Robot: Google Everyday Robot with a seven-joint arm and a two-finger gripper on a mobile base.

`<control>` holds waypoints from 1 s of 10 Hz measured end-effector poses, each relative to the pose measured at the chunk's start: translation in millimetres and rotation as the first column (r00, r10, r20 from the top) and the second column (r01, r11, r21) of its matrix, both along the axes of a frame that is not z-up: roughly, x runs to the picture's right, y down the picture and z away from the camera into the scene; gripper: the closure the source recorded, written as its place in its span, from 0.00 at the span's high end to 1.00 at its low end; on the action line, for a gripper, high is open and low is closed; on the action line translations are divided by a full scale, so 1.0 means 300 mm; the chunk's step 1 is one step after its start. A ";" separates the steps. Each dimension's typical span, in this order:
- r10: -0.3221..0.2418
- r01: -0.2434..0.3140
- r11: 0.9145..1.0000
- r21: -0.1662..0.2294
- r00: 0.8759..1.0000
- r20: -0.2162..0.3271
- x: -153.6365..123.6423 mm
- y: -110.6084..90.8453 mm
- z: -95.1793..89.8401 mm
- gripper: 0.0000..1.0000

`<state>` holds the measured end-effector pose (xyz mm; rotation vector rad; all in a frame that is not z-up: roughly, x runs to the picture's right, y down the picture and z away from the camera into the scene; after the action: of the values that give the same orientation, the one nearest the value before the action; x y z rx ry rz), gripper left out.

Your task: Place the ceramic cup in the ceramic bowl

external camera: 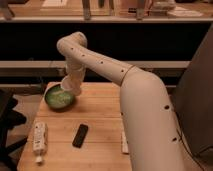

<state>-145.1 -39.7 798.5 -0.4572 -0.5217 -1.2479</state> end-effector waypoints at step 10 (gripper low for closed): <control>-0.042 0.042 0.999 -0.006 0.998 0.041 -0.106 0.042 0.100 0.01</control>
<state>-176.7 -27.1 828.5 -0.4510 -0.5533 -1.2980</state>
